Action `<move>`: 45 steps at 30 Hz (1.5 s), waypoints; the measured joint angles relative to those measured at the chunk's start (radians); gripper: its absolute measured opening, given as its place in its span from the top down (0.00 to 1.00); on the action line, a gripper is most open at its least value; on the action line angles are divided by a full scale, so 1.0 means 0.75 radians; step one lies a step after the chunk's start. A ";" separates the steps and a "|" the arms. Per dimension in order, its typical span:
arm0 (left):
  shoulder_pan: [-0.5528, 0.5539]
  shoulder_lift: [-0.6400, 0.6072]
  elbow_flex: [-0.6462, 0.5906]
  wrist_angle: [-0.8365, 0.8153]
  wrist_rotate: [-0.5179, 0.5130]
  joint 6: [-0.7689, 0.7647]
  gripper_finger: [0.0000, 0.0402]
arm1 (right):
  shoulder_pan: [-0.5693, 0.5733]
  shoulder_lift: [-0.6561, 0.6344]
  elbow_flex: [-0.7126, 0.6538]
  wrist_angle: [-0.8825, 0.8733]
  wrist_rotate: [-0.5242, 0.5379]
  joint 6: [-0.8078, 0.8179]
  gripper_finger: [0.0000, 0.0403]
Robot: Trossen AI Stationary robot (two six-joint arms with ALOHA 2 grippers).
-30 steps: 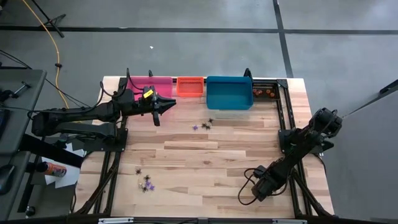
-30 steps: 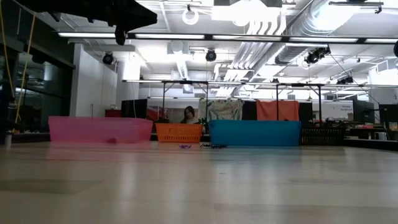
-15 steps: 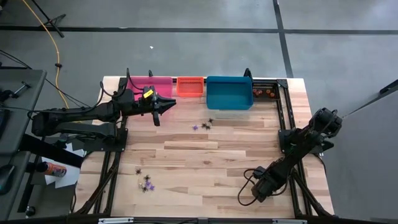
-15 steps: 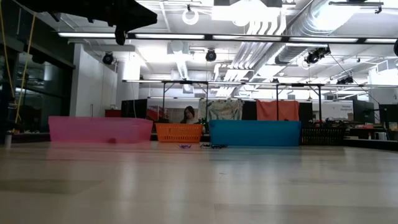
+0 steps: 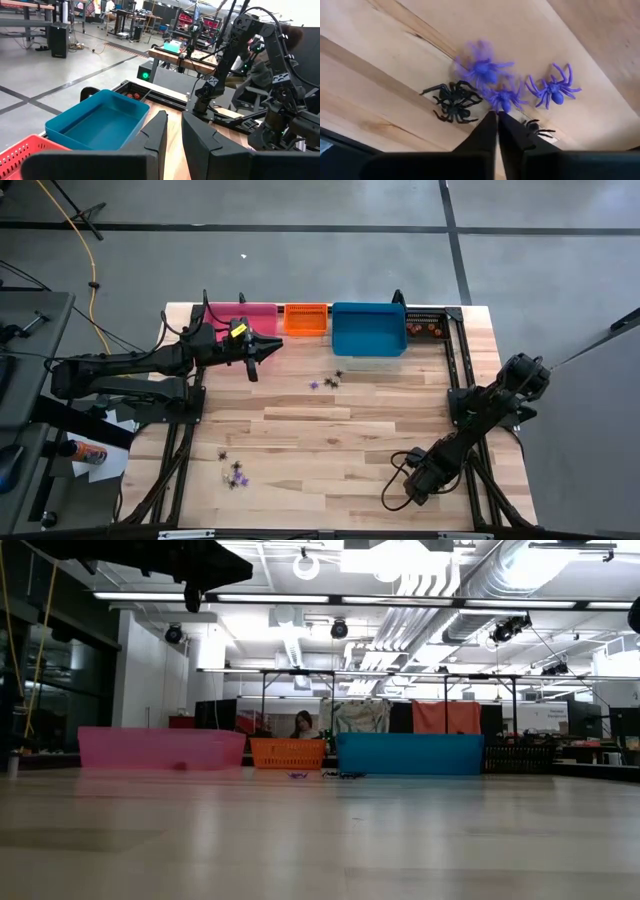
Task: Sort Halloween decoration
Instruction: Put the white skull toy into the pink bin
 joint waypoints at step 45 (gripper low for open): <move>0.000 0.000 0.000 0.012 -0.035 -0.001 0.88 | 0.151 -0.199 -0.208 0.182 -0.187 0.227 0.46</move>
